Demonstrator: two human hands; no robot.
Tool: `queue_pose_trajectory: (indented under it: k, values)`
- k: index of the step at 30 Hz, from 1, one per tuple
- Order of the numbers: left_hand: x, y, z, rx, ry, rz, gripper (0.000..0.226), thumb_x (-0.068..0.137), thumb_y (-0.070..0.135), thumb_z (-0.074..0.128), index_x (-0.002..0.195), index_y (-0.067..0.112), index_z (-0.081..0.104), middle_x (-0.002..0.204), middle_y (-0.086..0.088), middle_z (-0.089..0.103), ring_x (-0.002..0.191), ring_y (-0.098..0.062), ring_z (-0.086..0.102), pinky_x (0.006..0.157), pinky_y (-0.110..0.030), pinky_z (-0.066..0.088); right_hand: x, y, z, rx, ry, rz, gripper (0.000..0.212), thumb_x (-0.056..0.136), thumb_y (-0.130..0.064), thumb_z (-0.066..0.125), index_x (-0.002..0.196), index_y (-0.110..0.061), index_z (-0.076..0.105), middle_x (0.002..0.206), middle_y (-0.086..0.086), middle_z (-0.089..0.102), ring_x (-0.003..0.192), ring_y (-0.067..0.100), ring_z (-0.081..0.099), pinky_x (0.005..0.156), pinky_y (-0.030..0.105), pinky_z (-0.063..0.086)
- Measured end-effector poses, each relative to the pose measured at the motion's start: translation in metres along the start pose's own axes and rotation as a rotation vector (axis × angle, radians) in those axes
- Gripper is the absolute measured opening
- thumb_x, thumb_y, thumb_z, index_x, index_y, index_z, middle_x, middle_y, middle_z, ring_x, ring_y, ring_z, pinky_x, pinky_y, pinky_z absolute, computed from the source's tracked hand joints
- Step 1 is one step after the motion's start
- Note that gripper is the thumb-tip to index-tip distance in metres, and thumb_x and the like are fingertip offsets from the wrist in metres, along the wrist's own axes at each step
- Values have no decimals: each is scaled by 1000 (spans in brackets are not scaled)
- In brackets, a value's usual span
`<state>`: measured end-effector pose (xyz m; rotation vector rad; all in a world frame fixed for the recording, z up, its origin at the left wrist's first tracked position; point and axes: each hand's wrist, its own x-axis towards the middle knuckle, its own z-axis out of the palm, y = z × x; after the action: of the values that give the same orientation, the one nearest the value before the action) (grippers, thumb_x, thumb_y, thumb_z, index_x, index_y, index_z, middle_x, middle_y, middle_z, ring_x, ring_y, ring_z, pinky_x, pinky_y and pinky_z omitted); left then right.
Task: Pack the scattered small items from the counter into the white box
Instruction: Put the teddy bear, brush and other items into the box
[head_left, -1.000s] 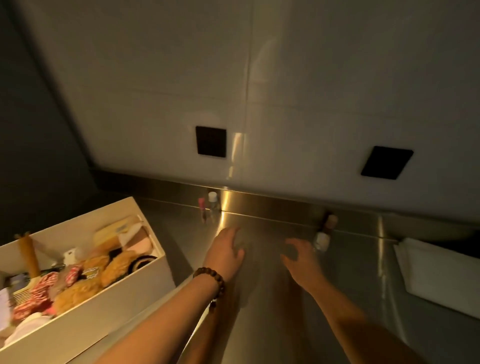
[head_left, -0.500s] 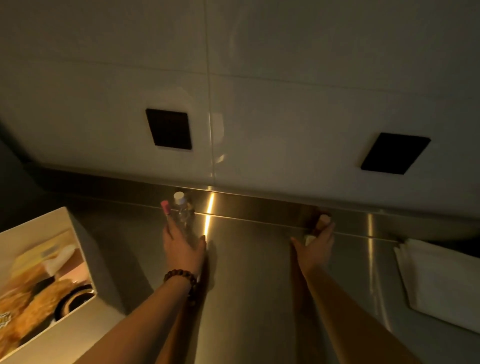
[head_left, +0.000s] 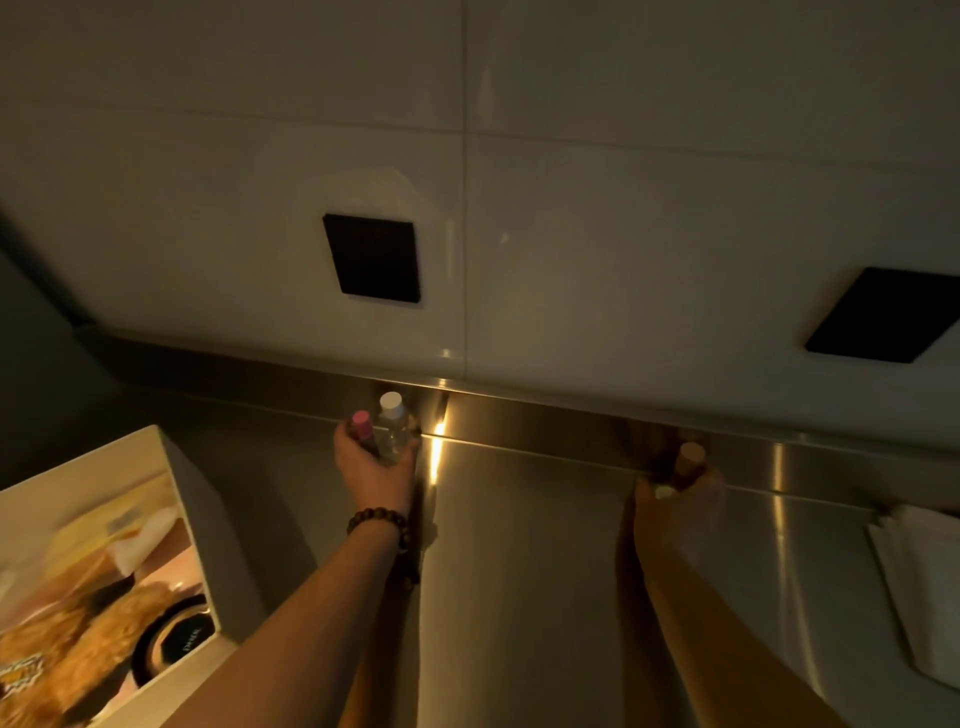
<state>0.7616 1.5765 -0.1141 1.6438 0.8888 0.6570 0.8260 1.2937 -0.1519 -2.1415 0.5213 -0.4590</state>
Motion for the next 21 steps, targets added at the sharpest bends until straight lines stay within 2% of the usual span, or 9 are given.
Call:
queue_pose_trajectory:
  k: [6, 10, 14, 17, 21]
  values:
    - [10, -4, 13, 65, 0, -14, 50, 72, 16, 77, 112, 11, 48, 112, -9, 54, 102, -23, 52, 86, -31, 39, -5, -2, -1, -46, -27, -70, 60, 64, -12, 75, 116, -1, 47, 111, 24, 54, 102, 41, 52, 89, 49, 43]
    - [19, -8, 17, 136, 14, -2, 32, 77, 17, 73, 101, 8, 54, 103, -13, 60, 95, -26, 56, 79, -29, 38, -6, -7, -2, -28, 4, -58, 54, 68, -14, 73, 115, -3, 50, 111, 21, 57, 104, 40, 53, 88, 47, 44]
    - [19, -8, 16, 143, -4, 5, 22, 79, 14, 70, 95, 13, 55, 93, -4, 58, 85, -18, 51, 77, -29, 39, -6, -6, -2, -38, 9, -42, 46, 72, -16, 71, 113, -5, 53, 112, 19, 58, 105, 38, 53, 88, 47, 45]
    - [11, -10, 15, 134, -77, 21, 18, 81, 13, 68, 89, 19, 53, 80, 8, 52, 81, -15, 50, 74, -30, 38, -6, -4, -2, -54, -13, -44, 33, 75, -19, 70, 105, -13, 58, 104, 15, 62, 99, 36, 56, 80, 45, 48]
    - [-8, -11, 19, 146, -137, 58, 18, 81, 12, 68, 80, 21, 51, 72, 14, 49, 68, -7, 46, 61, -23, 35, -8, -2, -2, -75, -40, -93, 26, 78, -25, 71, 101, -20, 60, 99, 10, 62, 95, 33, 57, 76, 40, 47]
